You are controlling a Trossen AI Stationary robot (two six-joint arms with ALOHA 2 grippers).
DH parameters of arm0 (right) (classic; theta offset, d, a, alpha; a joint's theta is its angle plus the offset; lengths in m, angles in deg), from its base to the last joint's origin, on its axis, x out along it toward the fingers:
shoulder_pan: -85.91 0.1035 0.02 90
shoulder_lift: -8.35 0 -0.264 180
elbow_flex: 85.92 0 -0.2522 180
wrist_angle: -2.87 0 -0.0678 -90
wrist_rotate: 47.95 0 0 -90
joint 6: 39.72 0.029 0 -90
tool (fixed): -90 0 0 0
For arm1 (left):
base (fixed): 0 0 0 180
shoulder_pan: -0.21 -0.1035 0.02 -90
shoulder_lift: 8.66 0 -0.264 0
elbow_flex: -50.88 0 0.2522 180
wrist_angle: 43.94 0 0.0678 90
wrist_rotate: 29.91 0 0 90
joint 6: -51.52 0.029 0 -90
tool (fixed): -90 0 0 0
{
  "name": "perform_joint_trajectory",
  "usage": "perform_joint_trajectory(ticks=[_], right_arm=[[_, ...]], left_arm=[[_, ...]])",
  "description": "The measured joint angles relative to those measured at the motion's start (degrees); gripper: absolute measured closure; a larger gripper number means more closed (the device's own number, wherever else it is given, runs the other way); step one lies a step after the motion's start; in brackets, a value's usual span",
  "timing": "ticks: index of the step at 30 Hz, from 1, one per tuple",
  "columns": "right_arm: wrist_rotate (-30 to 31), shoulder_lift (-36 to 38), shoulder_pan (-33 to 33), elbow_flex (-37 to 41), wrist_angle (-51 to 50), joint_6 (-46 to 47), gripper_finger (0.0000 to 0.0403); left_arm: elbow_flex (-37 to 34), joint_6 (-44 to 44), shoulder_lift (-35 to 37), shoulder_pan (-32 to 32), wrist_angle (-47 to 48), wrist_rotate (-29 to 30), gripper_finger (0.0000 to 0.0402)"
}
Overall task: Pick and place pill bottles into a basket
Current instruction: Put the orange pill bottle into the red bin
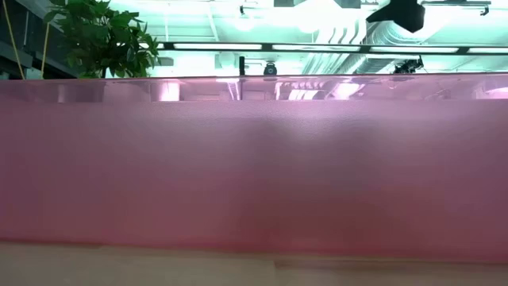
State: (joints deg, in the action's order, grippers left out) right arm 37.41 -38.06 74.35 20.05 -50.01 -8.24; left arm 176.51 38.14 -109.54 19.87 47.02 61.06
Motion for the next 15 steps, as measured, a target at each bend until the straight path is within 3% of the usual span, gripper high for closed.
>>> perform_joint_trajectory(ticks=[8, 15], right_arm=[[0.11, -4.48, 3.61, 0.0, 4.46, 0.74, 0.008], [2.02, -7.27, 6.91, 0.0, 8.64, 1.75, 0.008]], left_arm=[[-15.02, -1.73, -0.02, 1.03, -9.18, 2.88, 0.0136], [-24.2, -2.0, -0.02, 0.98, -23.43, 3.23, 0.0169]])
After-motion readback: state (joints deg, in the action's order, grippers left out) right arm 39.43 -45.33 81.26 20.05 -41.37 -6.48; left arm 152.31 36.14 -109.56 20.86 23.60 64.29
